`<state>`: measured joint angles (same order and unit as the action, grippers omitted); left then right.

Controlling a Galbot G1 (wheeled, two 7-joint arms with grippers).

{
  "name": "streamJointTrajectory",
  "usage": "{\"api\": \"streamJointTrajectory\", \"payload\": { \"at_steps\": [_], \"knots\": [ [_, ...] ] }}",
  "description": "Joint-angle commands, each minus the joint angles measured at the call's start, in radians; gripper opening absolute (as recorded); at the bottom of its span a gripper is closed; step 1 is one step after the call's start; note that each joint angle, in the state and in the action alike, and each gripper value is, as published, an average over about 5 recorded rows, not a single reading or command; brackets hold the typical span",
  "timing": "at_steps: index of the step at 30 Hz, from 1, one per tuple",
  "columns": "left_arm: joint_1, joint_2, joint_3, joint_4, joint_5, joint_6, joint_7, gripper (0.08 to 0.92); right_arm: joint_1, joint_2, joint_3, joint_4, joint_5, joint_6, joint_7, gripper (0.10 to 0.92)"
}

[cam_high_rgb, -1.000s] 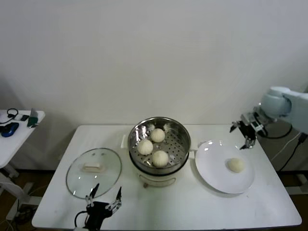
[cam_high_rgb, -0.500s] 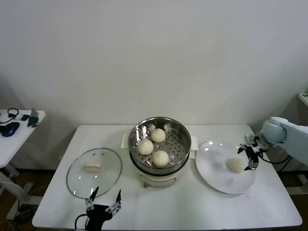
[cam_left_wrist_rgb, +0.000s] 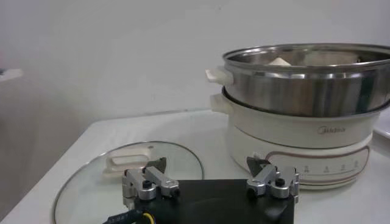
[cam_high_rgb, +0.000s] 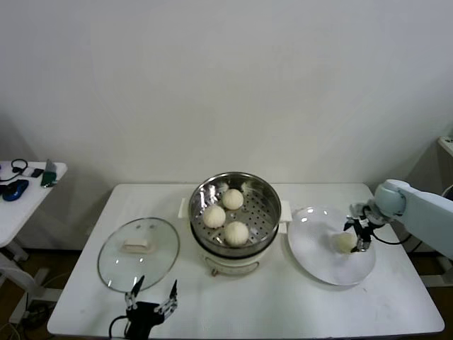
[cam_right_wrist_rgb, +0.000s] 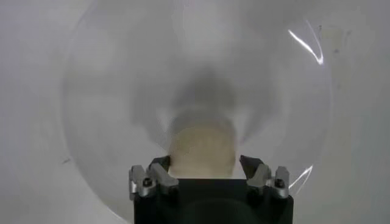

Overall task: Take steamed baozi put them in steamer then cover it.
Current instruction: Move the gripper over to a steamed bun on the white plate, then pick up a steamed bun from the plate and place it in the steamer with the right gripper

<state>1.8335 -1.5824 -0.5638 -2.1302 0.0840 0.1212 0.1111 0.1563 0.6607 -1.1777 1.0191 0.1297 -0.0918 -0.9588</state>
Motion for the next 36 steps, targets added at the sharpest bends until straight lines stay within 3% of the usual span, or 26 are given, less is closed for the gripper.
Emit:
{"api": "streamJointTrajectory", "payload": {
  "at_steps": [1,6,12,21,27,36],
  "knots": [
    [0.002,0.001,0.002,-0.004,0.002,0.003,0.0,0.823,-0.023,0.025,0.015,-0.022,-0.002,-0.004,-0.004,0.718],
    [0.0,0.003,0.002,-0.008,0.002,0.005,0.0,0.823,0.097,-0.01,-0.077,0.042,0.051,-0.014,-0.02,0.674],
    [-0.006,0.004,0.009,-0.011,0.002,0.009,0.0,0.823,0.494,-0.026,-0.356,0.18,0.249,-0.027,-0.045,0.662],
    [0.001,0.017,0.012,-0.033,-0.008,0.011,0.001,0.823,1.029,0.141,-0.647,0.41,0.553,-0.065,-0.091,0.662],
    [-0.001,0.026,0.001,-0.042,-0.03,0.014,0.002,0.823,1.029,0.275,-0.574,0.459,0.665,-0.128,-0.064,0.662],
    [-0.01,0.028,-0.013,-0.038,-0.048,0.021,0.003,0.823,0.766,0.42,-0.495,0.446,0.615,-0.197,0.031,0.662]
  ]
}}
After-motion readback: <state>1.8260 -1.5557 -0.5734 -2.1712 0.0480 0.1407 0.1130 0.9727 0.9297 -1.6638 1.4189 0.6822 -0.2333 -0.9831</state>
